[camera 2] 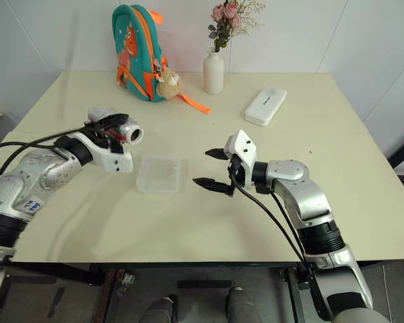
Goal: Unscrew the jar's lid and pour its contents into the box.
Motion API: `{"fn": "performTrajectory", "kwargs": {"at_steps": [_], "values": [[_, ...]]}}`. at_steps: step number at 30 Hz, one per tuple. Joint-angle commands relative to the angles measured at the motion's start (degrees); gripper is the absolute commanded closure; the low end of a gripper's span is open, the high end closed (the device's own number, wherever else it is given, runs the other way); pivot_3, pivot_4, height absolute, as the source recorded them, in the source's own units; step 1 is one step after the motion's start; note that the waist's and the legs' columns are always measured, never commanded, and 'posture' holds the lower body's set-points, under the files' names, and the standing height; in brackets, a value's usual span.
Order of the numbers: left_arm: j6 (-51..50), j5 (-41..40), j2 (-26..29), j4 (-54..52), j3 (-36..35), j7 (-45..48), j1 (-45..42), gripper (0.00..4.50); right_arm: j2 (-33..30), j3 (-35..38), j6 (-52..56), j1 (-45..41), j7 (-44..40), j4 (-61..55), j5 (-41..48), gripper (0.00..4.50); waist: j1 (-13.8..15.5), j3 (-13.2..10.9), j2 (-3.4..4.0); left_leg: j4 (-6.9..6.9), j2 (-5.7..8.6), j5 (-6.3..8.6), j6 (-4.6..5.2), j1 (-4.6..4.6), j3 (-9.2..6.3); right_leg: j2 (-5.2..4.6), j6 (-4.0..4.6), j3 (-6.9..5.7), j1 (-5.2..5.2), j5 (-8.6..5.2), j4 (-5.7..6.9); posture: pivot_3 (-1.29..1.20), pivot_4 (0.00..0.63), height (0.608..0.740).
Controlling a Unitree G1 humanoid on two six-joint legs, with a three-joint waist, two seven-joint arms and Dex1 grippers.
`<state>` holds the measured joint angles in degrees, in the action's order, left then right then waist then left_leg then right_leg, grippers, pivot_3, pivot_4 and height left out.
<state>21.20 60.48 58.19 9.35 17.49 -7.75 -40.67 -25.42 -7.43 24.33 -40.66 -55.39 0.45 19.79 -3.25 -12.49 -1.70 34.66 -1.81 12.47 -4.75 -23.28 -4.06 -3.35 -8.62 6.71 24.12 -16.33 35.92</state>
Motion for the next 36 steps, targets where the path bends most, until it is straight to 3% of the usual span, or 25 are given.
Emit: {"fn": "performTrajectory", "kwargs": {"at_steps": [1,3,4,11,18,21,24,26,29,33,36], "values": [[-6.24,17.57,-0.48,-1.76,3.90,-15.51,-1.76,2.40,1.65,2.24,0.41,0.15,1.01,-1.16,2.53,0.04,0.07,0.00,-0.01,0.01,0.00,0.00,0.00,0.00,0.00,0.01,0.00,-0.01,0.00,0.00,0.02,0.00,0.150,0.740],[-5.59,19.19,-1.59,1.99,6.07,-14.36,-3.15,2.40,2.58,2.73,0.38,0.22,1.26,-0.99,3.16,0.04,0.04,0.00,-0.01,0.02,0.00,0.00,0.01,-0.01,0.00,0.01,0.00,-0.02,0.00,0.00,0.05,0.00,0.150,0.740],[-8.40,23.00,-2.00,1.96,6.99,-18.46,-3.10,2.40,2.95,2.92,0.42,0.28,1.50,-1.04,3.42,0.04,-0.01,0.00,-0.01,0.01,0.00,-0.01,0.01,0.00,0.00,0.02,-0.01,-0.02,0.00,0.00,0.06,0.00,0.150,0.740],[-9.20,23.40,-5.83,6.26,8.13,-19.19,-6.55,2.40,5.17,4.74,2.00,1.13,2.56,-2.52,7.16,0.04,0.06,0.00,-0.01,-0.03,0.00,-0.01,0.02,-0.01,-0.01,0.02,-0.01,-0.04,0.01,0.00,0.07,0.00,0.150,0.740],[-5.68,14.83,-4.53,5.50,5.03,-13.83,-4.31,2.40,4.66,4.62,2.48,1.15,2.14,-3.36,8.00,0.04,-0.14,0.00,-0.01,-0.03,-0.01,-0.01,0.02,0.00,-0.01,0.02,-0.01,-0.04,0.02,0.00,0.11,0.00,0.150,0.740],[-2.58,4.84,-3.60,6.52,0.59,-9.91,-2.62,2.40,4.21,4.53,2.70,1.53,2.10,-3.71,7.98,0.04,-0.11,0.00,-0.01,-0.03,-0.01,-0.01,0.02,0.01,-0.01,0.02,-0.01,-0.03,0.04,0.00,0.13,0.00,0.150,0.740],[0.26,-13.14,-4.83,9.66,-6.64,-1.05,-0.80,2.40,3.52,4.27,3.26,2.00,1.65,-4.29,7.99,0.04,0.06,0.00,-0.01,-0.02,-0.01,-0.01,0.02,-0.01,-0.01,0.01,0.00,-0.03,0.05,0.00,0.14,0.00,0.150,0.740],[-4.72,-27.28,-8.21,13.26,-12.82,9.30,-0.35,2.40,2.91,4.01,3.52,2.16,1.10,-4.62,7.87,0.04,0.09,0.00,-0.01,0.00,0.00,-0.01,0.02,-0.01,-0.01,0.00,0.00,-0.03,0.05,0.00,0.15,0.00,0.150,0.740],[-20.01,-48.58,-16.29,16.84,-24.30,21.82,-3.17,2.40,1.82,3.34,3.37,2.25,0.17,-4.91,7.18,0.04,0.08,0.01,-0.01,0.08,-0.01,-0.02,0.04,0.00,-0.02,0.01,0.00,-0.07,0.04,0.00,0.24,0.00,0.150,0.740],[-34.42,-64.18,-22.83,22.74,-35.69,25.23,-8.14,2.40,1.03,2.85,2.62,2.11,-0.17,-4.55,6.19,0.04,0.03,0.02,-0.05,0.35,0.00,-0.02,0.04,-0.03,-0.08,0.03,-0.01,-0.11,0.02,0.00,0.41,0.00,0.150,0.740],[-31.00,-67.64,-24.50,28.00,-38.87,24.98,-8.38,2.40,0.26,1.94,0.80,2.03,-0.86,-4.11,4.38,0.04,-0.34,0.04,-0.06,0.41,0.00,-0.02,0.04,0.01,-0.11,0.03,-0.02,-0.10,-0.01,0.01,0.47,0.00,0.150,0.740]]}}
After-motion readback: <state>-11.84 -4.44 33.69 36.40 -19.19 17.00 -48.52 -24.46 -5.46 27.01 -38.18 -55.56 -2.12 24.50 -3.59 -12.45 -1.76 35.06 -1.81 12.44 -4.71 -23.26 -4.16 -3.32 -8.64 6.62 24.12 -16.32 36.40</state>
